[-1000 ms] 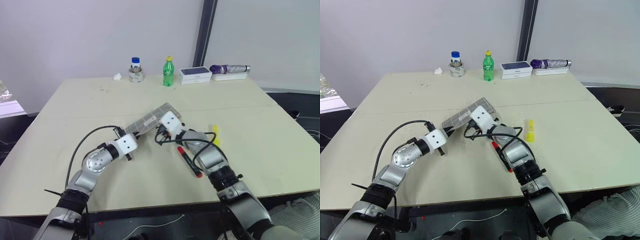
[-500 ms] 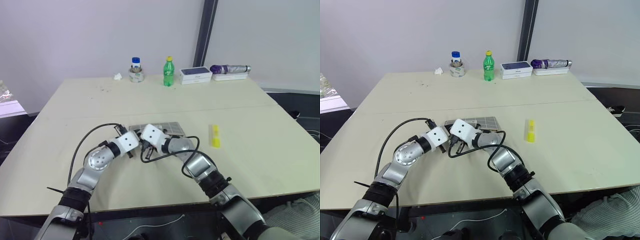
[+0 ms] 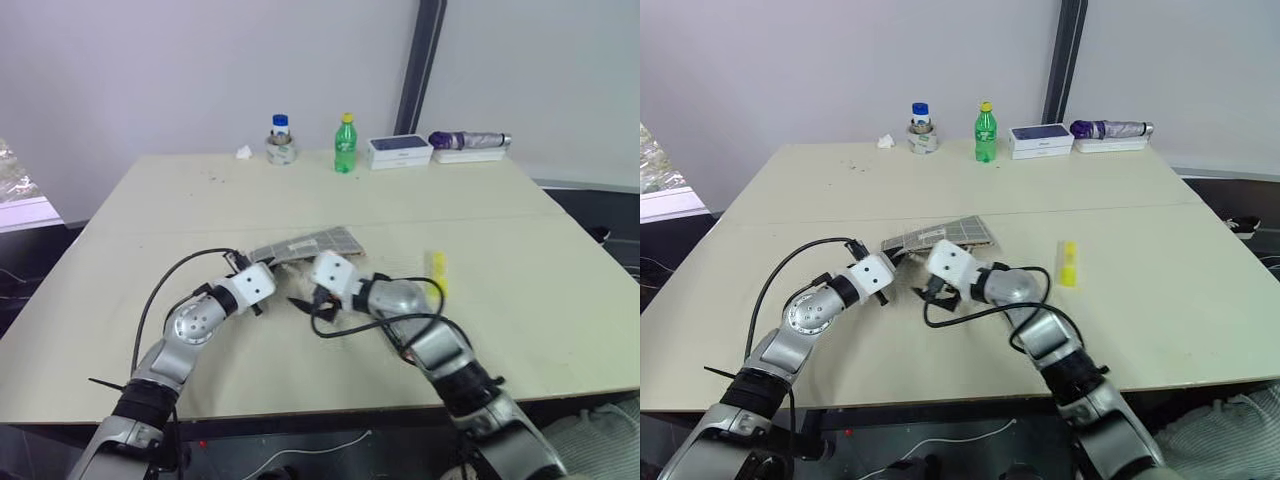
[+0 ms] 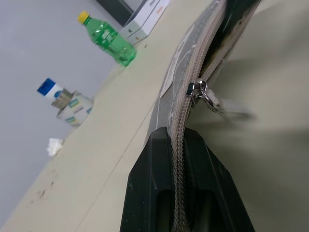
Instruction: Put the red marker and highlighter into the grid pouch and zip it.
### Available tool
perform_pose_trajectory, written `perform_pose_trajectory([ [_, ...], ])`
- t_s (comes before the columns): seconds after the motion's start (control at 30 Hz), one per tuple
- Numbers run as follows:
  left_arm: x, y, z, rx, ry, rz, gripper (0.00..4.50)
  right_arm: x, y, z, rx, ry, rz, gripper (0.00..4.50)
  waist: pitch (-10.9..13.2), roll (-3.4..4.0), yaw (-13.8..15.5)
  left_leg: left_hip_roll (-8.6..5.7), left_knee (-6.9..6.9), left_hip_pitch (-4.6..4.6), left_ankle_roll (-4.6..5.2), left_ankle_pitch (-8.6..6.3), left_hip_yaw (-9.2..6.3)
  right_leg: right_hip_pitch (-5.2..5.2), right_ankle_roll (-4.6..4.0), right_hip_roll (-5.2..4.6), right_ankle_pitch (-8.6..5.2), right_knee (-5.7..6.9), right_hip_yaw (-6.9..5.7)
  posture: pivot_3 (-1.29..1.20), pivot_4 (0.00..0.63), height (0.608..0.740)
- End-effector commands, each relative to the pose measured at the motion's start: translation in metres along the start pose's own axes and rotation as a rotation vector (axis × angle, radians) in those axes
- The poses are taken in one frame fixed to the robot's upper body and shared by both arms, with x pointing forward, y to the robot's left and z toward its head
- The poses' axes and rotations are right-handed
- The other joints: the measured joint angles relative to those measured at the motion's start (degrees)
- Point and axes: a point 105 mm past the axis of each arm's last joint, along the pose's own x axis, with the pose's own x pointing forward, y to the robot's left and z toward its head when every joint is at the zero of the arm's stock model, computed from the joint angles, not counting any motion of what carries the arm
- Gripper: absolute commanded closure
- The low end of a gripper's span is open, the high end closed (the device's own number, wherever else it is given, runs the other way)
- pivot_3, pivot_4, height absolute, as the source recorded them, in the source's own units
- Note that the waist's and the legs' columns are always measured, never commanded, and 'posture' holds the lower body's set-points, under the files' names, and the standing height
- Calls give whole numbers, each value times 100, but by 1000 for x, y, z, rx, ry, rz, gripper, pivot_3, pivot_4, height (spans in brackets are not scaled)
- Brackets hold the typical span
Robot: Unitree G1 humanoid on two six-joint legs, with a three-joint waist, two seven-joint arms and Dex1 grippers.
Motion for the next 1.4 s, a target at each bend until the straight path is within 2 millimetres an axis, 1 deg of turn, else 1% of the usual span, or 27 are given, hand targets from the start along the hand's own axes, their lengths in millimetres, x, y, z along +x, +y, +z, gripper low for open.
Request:
perform_pose_trajectory([
  [0.03, -6, 12, 6, 38, -32, 46, 4500, -33, -15, 7, 62, -44, -92, 154, 1, -1, 6, 0, 0, 0, 1, 0, 0, 2, 0, 0, 0, -2, 0, 0, 150, 740],
  [0.1, -8, 13, 5, 44, -32, 56, 4500, -53, -19, 2, 158, -49, -154, 154, 1, -1, 7, 0, -1, 0, 1, 0, 0, 2, 0, 0, 0, -2, 0, 0, 150, 740],
  [0.17, -11, 13, 3, 41, -29, 61, 4500, -73, -24, -10, 214, -8, -242, 154, 1, -1, 7, 1, -3, 0, 1, 0, 0, 2, 0, 0, 0, -1, 0, 0, 150, 740],
  [0.23, -12, 14, 0, 35, -24, 63, 4500, -88, -33, -18, 274, 22, -351, 154, 1, -2, 15, 0, -2, 0, 1, 0, 1, 2, 0, 0, 0, -2, 0, 0, 150, 740],
  [0.27, -12, 14, -1, 36, -24, 61, 4500, -100, -48, -27, 294, 52, -484, 154, 1, -2, 11, 1, -2, 1, 1, 0, 0, 4, 0, 0, 0, -1, 0, 0, 150, 740],
  [0.33, -11, 14, -1, 37, -24, 58, 4500, -114, -63, -40, 309, 116, -640, 154, 1, -2, 14, 1, -2, 2, 0, 0, 1, 3, 0, 0, 0, 1, 0, 0, 150, 740],
  [0.37, -10, 14, -1, 37, -26, 55, 4500, -118, -68, -51, 325, 177, -700, 154, 1, -2, 25, 1, -2, 2, 0, 0, 1, 3, 0, 0, 0, 2, 0, 0, 150, 740],
  [0.4, -8, 14, 0, 37, -28, 54, 4500, -119, -69, -58, 337, 217, -728, 154, 1, -2, 29, 0, -2, 2, 0, 0, 1, 3, 0, 0, 0, 2, 0, 0, 150, 740],
  [0.47, -4, 13, 2, 38, -35, 47, 4500, -118, -72, -76, 400, 301, -777, 154, 1, -2, 28, 0, -2, 2, 0, 0, 1, 2, 0, 0, 0, 2, 0, 0, 150, 740],
  [0.6, 1, 12, 5, 43, -47, 37, 4500, -119, -82, -97, 469, 396, -868, 154, 1, -2, 26, 0, -2, 1, 1, 0, 2, 2, 0, 0, 0, 2, 0, 0, 150, 740],
  [0.7, 2, 12, 7, 46, -52, 38, 4500, -120, -84, -114, 564, 438, -916, 154, 1, -2, 17, -1, -3, 1, 0, 0, 3, 2, 0, -1, 0, 2, 0, 0, 150, 740],
  [0.77, 2, 12, 8, 53, -52, 38, 4500, -121, -84, -122, 662, 433, -942, 154, 1, -2, 18, -1, -4, 1, 0, 0, 3, 2, 0, -1, 0, 2, 0, 0, 150, 740],
  [0.83, 1, 13, 8, 52, -51, 42, 4500, -123, -83, -129, 696, 443, -950, 659, 1, -2, 14, -1, -4, 1, 0, 0, 3, 2, 0, -1, 0, 2, 0, 0, 150, 740],
  [0.9, -1, 15, 8, 53, -49, 47, 4500, -123, -78, -135, 758, 453, -941, 1453, 1, -2, 18, 0, -3, 1, 0, 0, 3, 3, 0, -1, 0, 2, 0, 0, 150, 740],
  [0.93, -1, 16, 7, 55, -46, 50, 4500, -123, -77, -136, 766, 452, -934, 1966, 1, -2, 21, -1, -3, 1, 1, 0, 3, 3, 0, -1, 0, 2, 0, 0, 150, 740],
  [0.97, -2, 17, 7, 56, -45, 51, 4500, -123, -76, -136, 765, 452, -929, 2457, 1, -2, 23, -1, -3, 1, 1, 0, 3, 4, 0, -1, 0, 2, 0, 0, 150, 740],
  [1.0, -2, 17, 6, 56, -43, 52, 4500, -120, -78, -129, 738, 428, -906, 3031, 1, -2, 23, -1, -3, 1, 1, 0, 2, 4, 0, -1, 0, 2, 0, 0, 150, 740],
  [1.03, -2, 18, 6, 56, -43, 52, 4500, -114, -85, -113, 664, 362, -876, 3428, 1, -2, 23, -1, -2, 1, 1, 0, 2, 4, 0, -1, 0, 2, 0, 0, 150, 740],
  [1.07, -2, 18, 6, 56, -42, 52, 4500, -106, -89, -94, 593, 282, -827, 3614, 1, -2, 22, -1, -2, 1, 1, 0, 2, 4, 0, -1, 0, 2, 0, 0, 150, 740],
  [1.1, -3, 18, 6, 55, -41, 52, 4500, -97, -90, -74, 526, 201, -762, 3596, 2, -1, 5, -1, -2, 1, 1, 0, 3, 3, 0, -1, 0, 2, 0, 0, 150, 740],
  [1.13, -2, 17, 5, 54, -40, 51, 4500, -90, -86, -59, 489, 129, -698, 3596, 2, 0, -18, -1, -3, 1, 1, 0, 4, 2, 0, -1, 0, 2, 0, 0, 150, 740],
  [1.2, -2, 17, 5, 45, -36, 54, 4500, -83, -76, -46, 435, 59, -610, 3596, 2, 0, -50, 0, -8, 1, 1, 0, 4, -2, 0, 0, 0, 2, 0, 0, 150, 740],
  [1.23, -1, 17, 5, 43, -36, 54, 4500, -80, -70, -41, 442, 18, -565, 3596, 2, -1, -54, 0, -9, 1, 1, 0, 4, -2, 0, 2, 0, 2, 0, 0, 150, 740],
  [1.3, 0, 17, 4, 42, -35, 53, 4500, -72, -55, -23, 422, -72, -450, 3596, 2, -1, -48, 1, -10, 1, 1, 0, 4, -1, 0, 3, 0, 1, 0, 0, 150, 740],
  [1.33, 1, 17, 5, 43, -36, 51, 4500, -69, -46, -14, 398, -103, -377, 3596, 2, -1, -41, 1, -9, 1, 1, 0, 4, 0, 0, 3, 0, 0, 0, 0, 150, 740],
  [1.4, 2, 17, 6, 43, -39, 49, 4500, -64, -30, -5, 344, -122, -275, 3596, 2, -2, -28, 0, -6, 0, 2, -1, 3, 2, 0, 1, 0, -1, -1, 0, 150, 740],
])
